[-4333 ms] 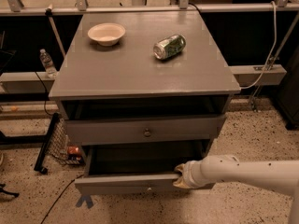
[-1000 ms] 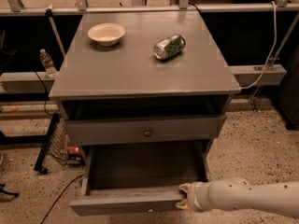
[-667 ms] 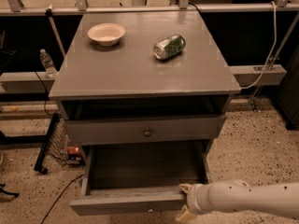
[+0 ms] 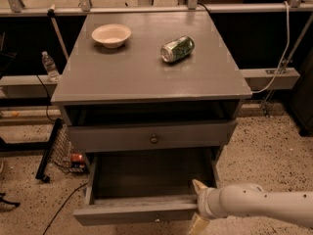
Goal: Open middle drawer
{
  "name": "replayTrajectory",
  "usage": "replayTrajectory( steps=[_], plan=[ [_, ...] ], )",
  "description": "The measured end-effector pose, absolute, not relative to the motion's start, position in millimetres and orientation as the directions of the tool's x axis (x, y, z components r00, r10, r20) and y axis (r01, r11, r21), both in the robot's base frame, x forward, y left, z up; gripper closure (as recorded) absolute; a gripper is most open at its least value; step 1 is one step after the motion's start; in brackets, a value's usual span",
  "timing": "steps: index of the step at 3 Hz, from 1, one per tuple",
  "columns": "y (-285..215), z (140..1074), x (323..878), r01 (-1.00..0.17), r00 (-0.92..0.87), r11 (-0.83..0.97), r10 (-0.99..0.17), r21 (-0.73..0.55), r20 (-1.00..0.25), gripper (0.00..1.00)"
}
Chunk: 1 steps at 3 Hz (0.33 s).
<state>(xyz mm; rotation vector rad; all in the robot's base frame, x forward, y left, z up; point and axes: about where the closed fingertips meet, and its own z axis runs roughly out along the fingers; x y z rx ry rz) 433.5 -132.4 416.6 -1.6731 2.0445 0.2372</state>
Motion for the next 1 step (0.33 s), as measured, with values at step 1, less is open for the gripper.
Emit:
replayTrajectory(
  steps=[1],
  plan=[
    [-144.9,452.4,452.1,-0.947,-0.113,0.240,-0.872,-0.215,-0.476,0.00]
  ],
)
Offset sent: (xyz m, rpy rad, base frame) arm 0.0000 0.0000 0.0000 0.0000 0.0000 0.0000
